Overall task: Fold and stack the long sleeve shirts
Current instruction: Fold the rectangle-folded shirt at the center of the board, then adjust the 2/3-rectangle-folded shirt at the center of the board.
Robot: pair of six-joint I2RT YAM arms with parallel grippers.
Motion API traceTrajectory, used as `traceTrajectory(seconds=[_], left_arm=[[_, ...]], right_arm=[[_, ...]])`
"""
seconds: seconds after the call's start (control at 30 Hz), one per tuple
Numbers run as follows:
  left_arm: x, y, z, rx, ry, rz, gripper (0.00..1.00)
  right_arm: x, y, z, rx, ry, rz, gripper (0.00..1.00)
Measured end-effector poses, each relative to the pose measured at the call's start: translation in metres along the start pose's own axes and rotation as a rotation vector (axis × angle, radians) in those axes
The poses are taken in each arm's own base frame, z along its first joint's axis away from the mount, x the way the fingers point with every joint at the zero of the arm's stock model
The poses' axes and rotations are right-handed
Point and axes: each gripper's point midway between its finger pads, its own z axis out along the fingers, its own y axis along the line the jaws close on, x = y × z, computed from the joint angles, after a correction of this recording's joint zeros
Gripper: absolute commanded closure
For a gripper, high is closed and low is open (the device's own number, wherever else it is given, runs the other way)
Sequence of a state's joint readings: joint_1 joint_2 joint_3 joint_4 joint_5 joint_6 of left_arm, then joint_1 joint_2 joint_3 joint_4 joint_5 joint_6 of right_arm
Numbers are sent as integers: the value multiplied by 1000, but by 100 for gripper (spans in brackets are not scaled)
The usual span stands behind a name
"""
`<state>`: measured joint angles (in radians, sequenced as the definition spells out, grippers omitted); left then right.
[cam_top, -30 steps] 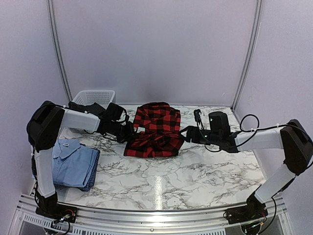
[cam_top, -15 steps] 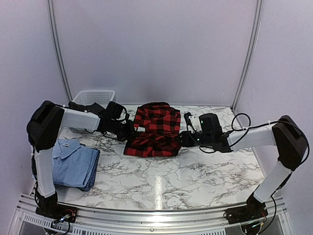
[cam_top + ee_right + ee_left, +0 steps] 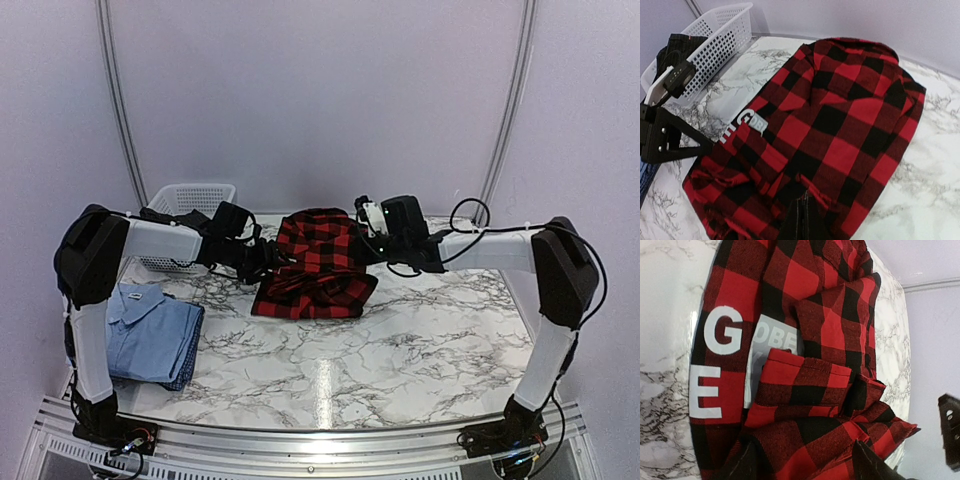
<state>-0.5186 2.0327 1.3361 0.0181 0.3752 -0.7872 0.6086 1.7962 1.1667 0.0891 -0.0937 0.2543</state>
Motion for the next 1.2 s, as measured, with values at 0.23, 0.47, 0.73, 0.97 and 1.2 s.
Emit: traceTrajectory(seconds=[0.23,0.47,0.73,0.97,1.2], left_arm=[[-16,9,-7,-20,-41,14,22],[-14,9,-21,-22,-49,61,28],[30,18,-29,-58,16,85,32],[49,7,-22,-50,47,106,39],[49,14,-18,-73,43,85,43]], right_arm=[[-35,-23,32,65,-16,-29,77],[-2,-40,-3,92,53,1,47],[36,-22,-57,10,61,39,34],[79,-13,-58,-27,123,80,34],[76,-9,-56,-47,95,115,37]])
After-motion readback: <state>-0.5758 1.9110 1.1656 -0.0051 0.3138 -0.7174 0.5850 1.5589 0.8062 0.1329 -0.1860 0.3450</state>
